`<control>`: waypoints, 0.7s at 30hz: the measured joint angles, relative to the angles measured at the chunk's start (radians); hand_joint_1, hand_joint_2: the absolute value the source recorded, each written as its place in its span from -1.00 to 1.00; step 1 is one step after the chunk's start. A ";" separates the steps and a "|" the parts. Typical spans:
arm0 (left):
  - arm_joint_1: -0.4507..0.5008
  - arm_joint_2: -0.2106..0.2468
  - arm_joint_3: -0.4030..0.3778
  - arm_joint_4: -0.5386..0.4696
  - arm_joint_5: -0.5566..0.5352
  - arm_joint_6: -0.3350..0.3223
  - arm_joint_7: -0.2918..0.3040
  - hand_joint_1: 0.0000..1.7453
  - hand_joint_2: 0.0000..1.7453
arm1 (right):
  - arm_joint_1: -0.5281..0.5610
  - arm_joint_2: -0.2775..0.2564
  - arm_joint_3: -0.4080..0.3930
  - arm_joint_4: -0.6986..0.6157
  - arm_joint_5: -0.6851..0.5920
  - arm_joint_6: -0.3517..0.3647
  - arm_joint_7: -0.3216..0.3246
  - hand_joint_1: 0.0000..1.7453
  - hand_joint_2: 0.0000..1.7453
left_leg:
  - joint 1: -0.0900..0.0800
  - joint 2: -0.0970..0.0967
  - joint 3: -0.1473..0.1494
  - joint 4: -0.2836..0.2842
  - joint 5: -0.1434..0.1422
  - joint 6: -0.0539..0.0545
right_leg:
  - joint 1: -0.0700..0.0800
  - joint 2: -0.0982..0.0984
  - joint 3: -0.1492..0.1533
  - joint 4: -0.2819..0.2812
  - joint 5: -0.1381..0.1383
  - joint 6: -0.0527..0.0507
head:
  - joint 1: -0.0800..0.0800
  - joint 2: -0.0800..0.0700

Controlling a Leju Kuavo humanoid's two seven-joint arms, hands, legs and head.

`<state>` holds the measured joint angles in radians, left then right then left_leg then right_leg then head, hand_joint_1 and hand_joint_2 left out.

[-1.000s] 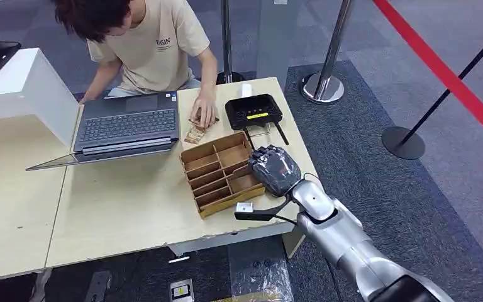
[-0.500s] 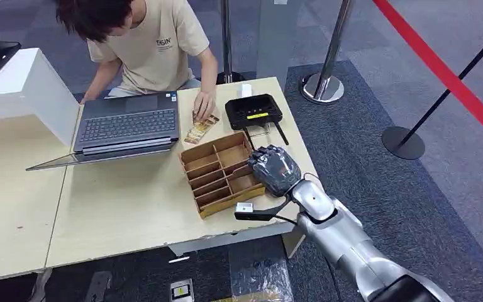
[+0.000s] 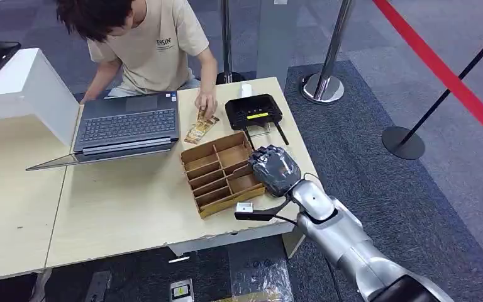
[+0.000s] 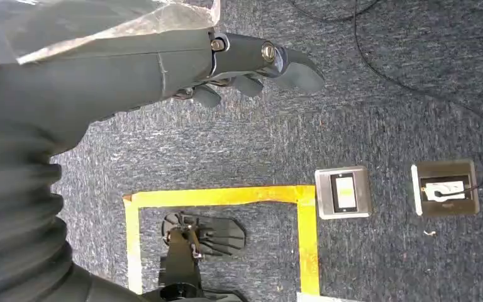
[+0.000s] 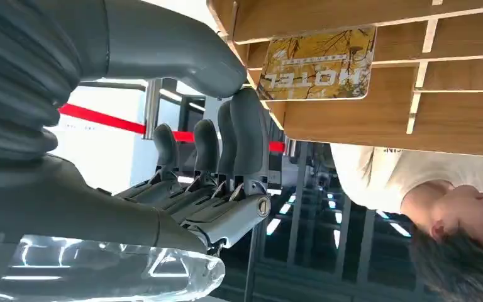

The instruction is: Pass the card to the sensor for recognition and then transmit it.

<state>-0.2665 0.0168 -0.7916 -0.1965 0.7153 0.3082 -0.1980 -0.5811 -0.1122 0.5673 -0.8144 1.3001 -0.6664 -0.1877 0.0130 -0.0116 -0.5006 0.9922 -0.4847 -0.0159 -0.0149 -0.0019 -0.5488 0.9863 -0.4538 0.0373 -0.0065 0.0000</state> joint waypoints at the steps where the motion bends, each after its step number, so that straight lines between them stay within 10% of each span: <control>1: 0.000 0.000 0.000 0.000 0.000 0.000 0.000 -1.00 1.00 | 0.000 0.000 0.000 0.000 0.000 0.000 0.000 0.30 1.00 | 0.000 0.000 0.000 0.000 0.000 0.000 | 0.000 0.000 0.000 0.000 0.000 0.000 | 0.000 0.000; 21: 0.000 0.000 0.000 0.000 0.000 0.000 0.000 -1.00 1.00 | 0.000 0.000 0.000 0.000 0.000 0.000 0.000 0.30 1.00 | 0.000 0.000 0.000 0.000 0.000 0.000 | 0.000 0.000 0.000 0.000 0.000 0.000 | 0.000 0.000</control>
<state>-0.2665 0.0168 -0.7916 -0.1965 0.7153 0.3078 -0.1980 -0.5811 -0.1122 0.5673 -0.8145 1.3001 -0.6664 -0.1877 0.0130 -0.0116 -0.5006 0.9922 -0.4847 -0.0159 -0.0149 -0.0019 -0.5488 0.9863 -0.4538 0.0373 -0.0065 0.0000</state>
